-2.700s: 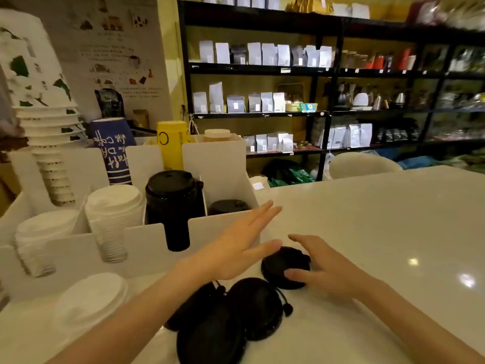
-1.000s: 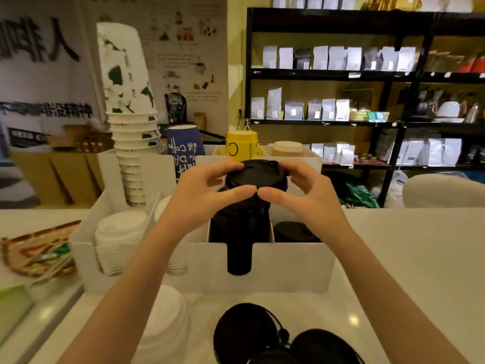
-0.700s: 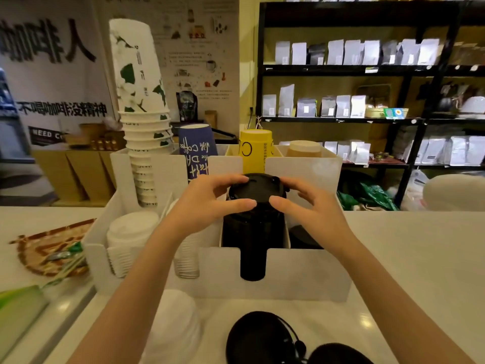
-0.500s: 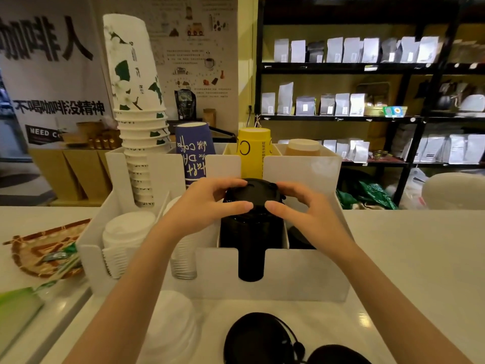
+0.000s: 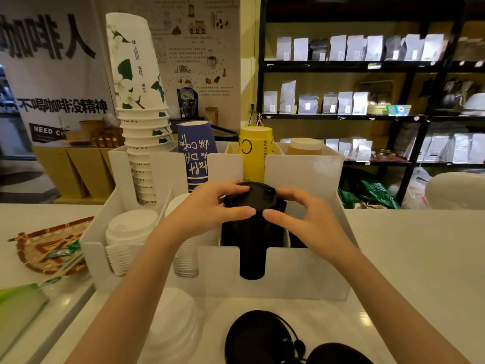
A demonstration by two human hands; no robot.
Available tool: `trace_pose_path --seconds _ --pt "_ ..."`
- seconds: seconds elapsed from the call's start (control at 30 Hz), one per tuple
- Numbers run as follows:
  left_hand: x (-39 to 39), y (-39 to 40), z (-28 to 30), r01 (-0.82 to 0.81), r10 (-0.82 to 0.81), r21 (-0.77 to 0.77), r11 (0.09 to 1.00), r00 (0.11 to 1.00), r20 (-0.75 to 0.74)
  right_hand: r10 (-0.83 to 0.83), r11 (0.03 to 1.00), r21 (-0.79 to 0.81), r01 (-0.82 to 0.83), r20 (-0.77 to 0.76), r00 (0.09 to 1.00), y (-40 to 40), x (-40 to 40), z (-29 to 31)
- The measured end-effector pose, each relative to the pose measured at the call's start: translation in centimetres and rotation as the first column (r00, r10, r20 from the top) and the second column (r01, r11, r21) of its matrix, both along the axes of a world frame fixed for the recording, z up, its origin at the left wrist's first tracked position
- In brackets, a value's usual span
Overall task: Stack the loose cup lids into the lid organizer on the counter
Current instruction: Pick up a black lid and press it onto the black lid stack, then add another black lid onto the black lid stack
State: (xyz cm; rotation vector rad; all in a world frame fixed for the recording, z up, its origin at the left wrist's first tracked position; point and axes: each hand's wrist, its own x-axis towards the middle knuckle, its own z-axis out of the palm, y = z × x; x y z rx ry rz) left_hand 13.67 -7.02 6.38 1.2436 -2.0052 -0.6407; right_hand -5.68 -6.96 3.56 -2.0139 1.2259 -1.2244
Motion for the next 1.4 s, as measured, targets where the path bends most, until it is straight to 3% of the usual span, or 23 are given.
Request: trace_pose_path --seconds 0.17,0.27,0.33,0.5,0.6,0.77,0.97,1.07,1.23,1.33,1.4 --pt "-0.4 0.5 -0.7 -0.066 0.095 -0.159 0.985 0.979 0.180 -0.048 0.998 -0.054 0.045 -0.056 0.997 0.6 0.3 -0.5" --pt "-0.9 1.3 -2.2 -0.133 0.182 -0.393 0.910 0.979 0.092 -0.168 0.968 -0.225 0.113 -0.242 0.956 1.6 0.8 -1.1" --pt "-1.3 1.6 -3.5 -0.189 0.222 -0.495 0.848 0.975 0.007 -0.185 0.954 -0.280 0.105 -0.279 0.942 2.8 1.0 -1.5" --pt "-2.7 2.4 -5.3 -0.270 0.272 -0.538 0.798 0.959 -0.079 0.034 0.984 -0.164 -0.072 -0.222 0.974 7.7 -0.8 -2.0" --pt "-3.1 2.8 -6.1 -0.246 0.293 -0.517 0.820 0.956 0.009 0.190 0.981 -0.001 -0.194 -0.214 0.958 11.2 -2.7 -2.6" --pt "-2.8 3.4 -6.9 -0.196 0.306 -0.456 0.868 0.935 0.180 0.369 0.918 0.283 -0.278 -0.353 0.860 15.0 -4.6 -4.9" --pt "-3.3 7.3 -7.1 -0.132 0.177 -0.250 0.959 0.969 0.171 0.376 0.918 0.286 -0.275 -0.407 0.832 16.5 -4.9 -7.1" --pt "-3.6 10.9 -7.9 -0.032 0.046 -0.133 0.991 0.994 0.099 0.342 0.931 0.263 -0.252 -0.392 0.854 16.4 -4.8 -7.4" --pt "-2.5 16.2 -9.3 0.200 -0.216 0.107 0.974 0.960 0.178 0.309 0.940 0.244 -0.238 -0.312 0.898 16.4 -4.7 -7.6" --pt "-2.4 17.7 -10.4 0.214 -0.226 0.074 0.974 0.943 0.245 0.310 0.939 0.233 -0.255 -0.243 0.919 16.4 -4.6 -7.0" --pt "-2.6 17.8 -10.7 0.184 -0.186 0.030 0.982 0.961 0.205 0.309 0.940 0.223 -0.259 -0.227 0.924 16.3 -4.6 -6.4"
